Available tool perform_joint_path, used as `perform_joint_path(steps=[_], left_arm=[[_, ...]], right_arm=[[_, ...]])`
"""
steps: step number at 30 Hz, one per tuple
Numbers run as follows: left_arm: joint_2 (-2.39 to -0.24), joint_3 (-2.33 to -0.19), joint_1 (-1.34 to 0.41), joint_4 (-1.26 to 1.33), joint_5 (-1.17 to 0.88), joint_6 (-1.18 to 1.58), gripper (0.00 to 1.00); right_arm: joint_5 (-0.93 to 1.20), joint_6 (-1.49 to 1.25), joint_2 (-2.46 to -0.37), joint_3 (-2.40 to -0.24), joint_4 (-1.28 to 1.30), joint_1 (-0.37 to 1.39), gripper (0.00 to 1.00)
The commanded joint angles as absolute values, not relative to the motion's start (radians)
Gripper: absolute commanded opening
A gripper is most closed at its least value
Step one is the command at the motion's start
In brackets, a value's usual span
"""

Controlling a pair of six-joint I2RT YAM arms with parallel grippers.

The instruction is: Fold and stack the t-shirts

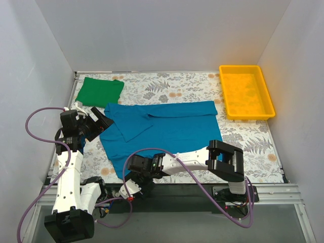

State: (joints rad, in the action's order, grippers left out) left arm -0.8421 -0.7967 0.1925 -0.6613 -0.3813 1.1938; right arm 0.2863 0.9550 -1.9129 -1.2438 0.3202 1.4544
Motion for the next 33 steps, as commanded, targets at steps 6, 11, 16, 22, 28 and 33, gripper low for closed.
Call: perform_joint_path(steps=[6, 11, 16, 22, 28, 33], left_arm=[[-0.827, -0.795, 0.19, -0.652, -0.382, 1.201, 0.85], [-0.824, -0.795, 0.19, -0.655, -0.354, 1.21, 0.85], [-0.818, -0.798, 0.19, -0.663, -0.345, 1.213, 0.85], [-0.816, -0.801, 0.192, -0.666, -0.337, 1.213, 0.85], [-0.815, -0.813, 0.19, -0.675, -0.322, 1.209, 0.85], [-0.822, -0.845, 0.19, -0.689, -0.308, 1.204, 0.85]], right_arm=[[0.299, 0.946, -1.942, -1.276, 0.336, 1.468, 0.78], [0.299, 0.945, -1.957, -1.289, 0.341, 1.474, 0.78], [0.295, 0.939, -1.97, -1.302, 0.344, 1.476, 0.77], [0.276, 0.928, -1.953, -1.325, 0.342, 1.471, 0.75], [0.281, 0.905, -1.924, -1.354, 0.344, 1.454, 0.74], [0.268, 0.877, -1.94, -1.393, 0.341, 1.427, 0.72]])
